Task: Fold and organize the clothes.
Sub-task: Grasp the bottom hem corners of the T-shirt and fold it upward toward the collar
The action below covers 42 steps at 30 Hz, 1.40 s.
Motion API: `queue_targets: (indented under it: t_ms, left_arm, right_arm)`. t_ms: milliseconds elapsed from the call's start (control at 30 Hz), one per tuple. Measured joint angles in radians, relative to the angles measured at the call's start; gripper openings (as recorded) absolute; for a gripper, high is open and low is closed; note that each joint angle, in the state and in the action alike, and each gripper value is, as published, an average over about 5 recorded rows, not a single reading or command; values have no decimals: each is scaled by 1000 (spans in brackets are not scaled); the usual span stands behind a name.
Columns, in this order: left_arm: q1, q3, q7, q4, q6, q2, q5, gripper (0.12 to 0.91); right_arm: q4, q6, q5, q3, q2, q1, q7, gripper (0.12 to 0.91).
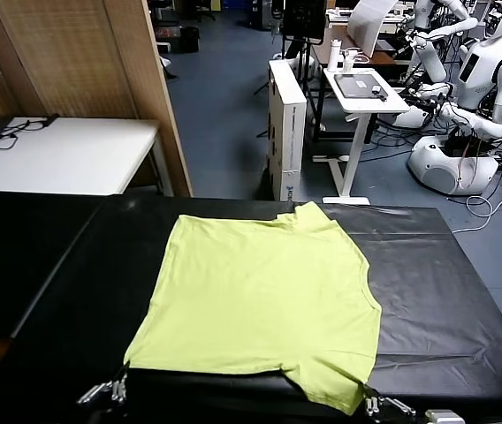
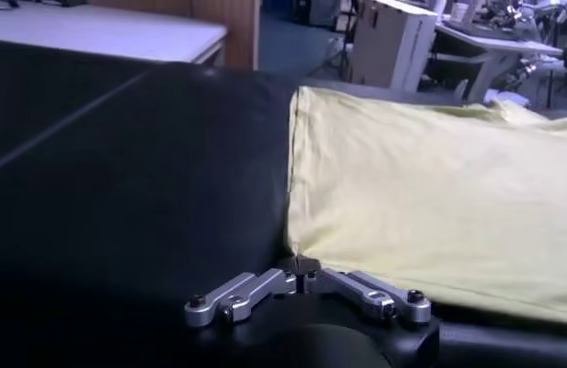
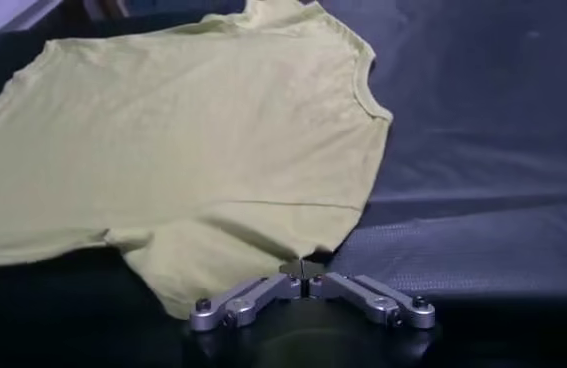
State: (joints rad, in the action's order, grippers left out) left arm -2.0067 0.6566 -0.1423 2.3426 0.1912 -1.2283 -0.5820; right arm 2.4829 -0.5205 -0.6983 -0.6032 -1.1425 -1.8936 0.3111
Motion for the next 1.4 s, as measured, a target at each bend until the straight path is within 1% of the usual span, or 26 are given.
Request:
queue_targets:
  t_ms: [100, 333, 567, 733, 867, 1100, 1300, 1367, 1400]
  left_arm:
    - [51, -9, 7, -19, -2, -14, 1, 147]
    - [184, -17, 12, -92, -2, -39, -8, 147]
    - [310, -52, 12, -176, 2, -42, 24, 147]
    - [395, -78, 10, -246, 10, -33, 20, 147]
    - [453, -91, 10, -301, 17, -15, 17, 147]
    - [526, -115, 11, -377, 31, 14, 17, 147]
    - [576, -131, 11, -418, 36, 37, 13, 147]
    - [591, -136, 11, -430, 36, 46, 10, 147]
    - [598, -139, 10, -436, 36, 50, 8, 147]
  right_arm:
    - [-39, 10, -16, 2, 10, 66, -11, 140]
    - [-154, 11, -40, 19, 37, 214, -12, 140]
    - [-292, 3, -61, 63, 60, 364, -9, 140]
    - [-376, -2, -76, 99, 83, 472, -6, 140]
    - [-433, -1, -72, 134, 88, 543, -6, 140]
    - [-503, -3, -59, 187, 79, 621, -2, 140]
    - [-529, -4, -56, 205, 77, 643, -4, 140]
    - [-533, -3, -56, 207, 77, 646, -8, 151]
    - [-534, -3, -57, 207, 76, 646, -11, 174]
